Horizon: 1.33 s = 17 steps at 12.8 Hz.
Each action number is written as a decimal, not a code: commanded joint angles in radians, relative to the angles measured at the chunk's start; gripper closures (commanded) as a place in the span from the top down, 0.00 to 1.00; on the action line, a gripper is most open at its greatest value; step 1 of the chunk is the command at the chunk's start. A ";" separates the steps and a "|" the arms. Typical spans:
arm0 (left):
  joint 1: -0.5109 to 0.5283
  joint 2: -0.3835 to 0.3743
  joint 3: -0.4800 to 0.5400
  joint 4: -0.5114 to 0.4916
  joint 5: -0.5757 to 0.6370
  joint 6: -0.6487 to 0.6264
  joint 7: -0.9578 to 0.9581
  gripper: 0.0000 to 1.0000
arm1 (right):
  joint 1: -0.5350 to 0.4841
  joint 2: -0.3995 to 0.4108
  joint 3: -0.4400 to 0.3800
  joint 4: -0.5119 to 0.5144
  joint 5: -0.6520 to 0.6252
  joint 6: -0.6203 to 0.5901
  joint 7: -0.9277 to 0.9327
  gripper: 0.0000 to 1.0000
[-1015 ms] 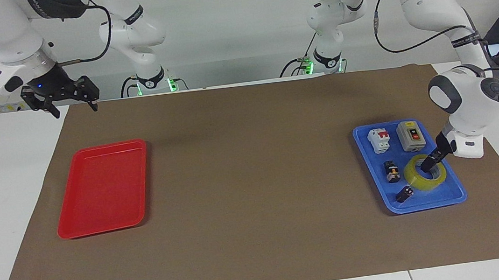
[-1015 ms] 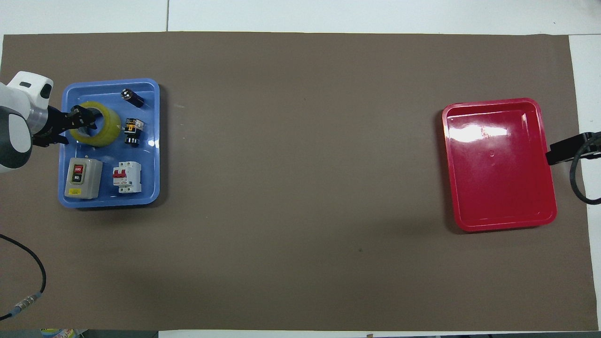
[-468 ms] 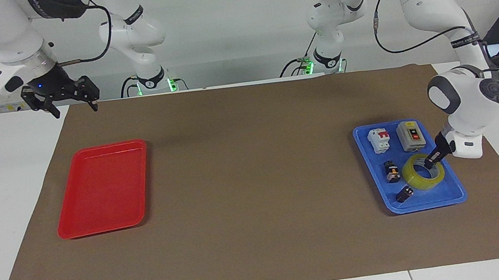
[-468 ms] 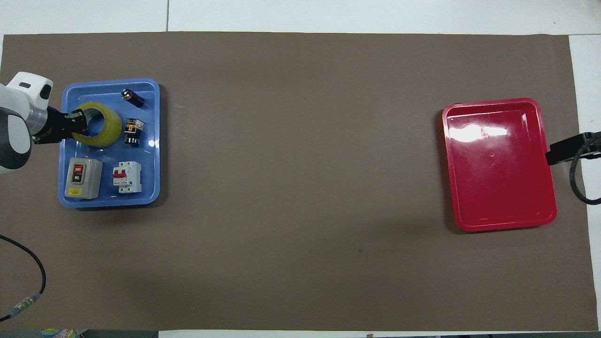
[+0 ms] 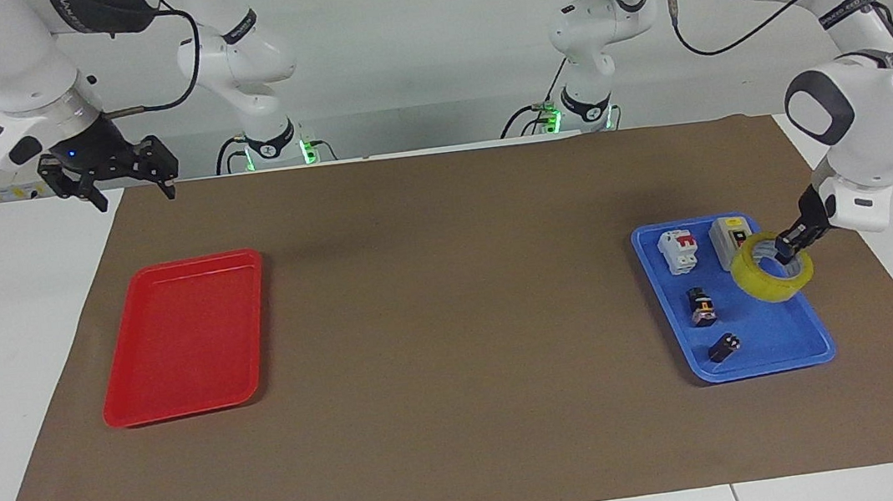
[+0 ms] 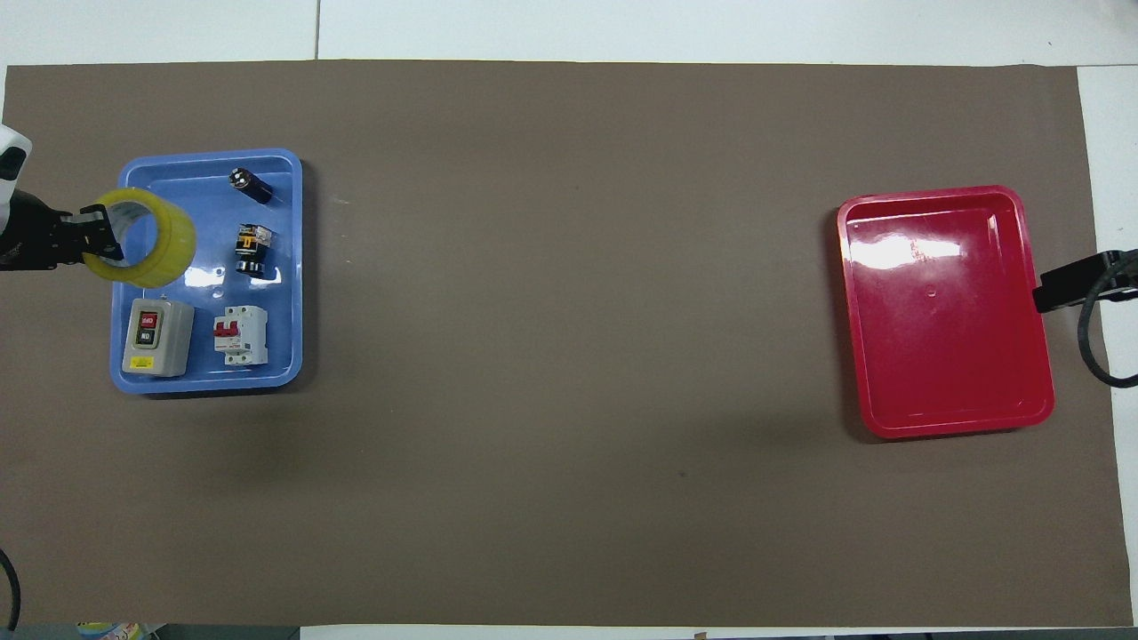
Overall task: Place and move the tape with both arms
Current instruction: 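Lift the yellow tape with the left gripper and set it mid-table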
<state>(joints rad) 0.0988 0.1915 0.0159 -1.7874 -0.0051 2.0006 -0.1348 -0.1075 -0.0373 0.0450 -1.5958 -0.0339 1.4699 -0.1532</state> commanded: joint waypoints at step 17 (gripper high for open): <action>-0.811 0.224 -0.004 -0.018 0.131 0.283 -0.789 0.00 | 0.005 -0.004 0.006 -0.007 0.011 0.006 0.006 1.00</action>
<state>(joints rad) -0.6980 0.4231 -0.0003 -1.7889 0.0957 2.2615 -0.9227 -0.0990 -0.0373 0.0464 -1.5962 -0.0339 1.4699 -0.1532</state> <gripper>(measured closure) 0.784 0.000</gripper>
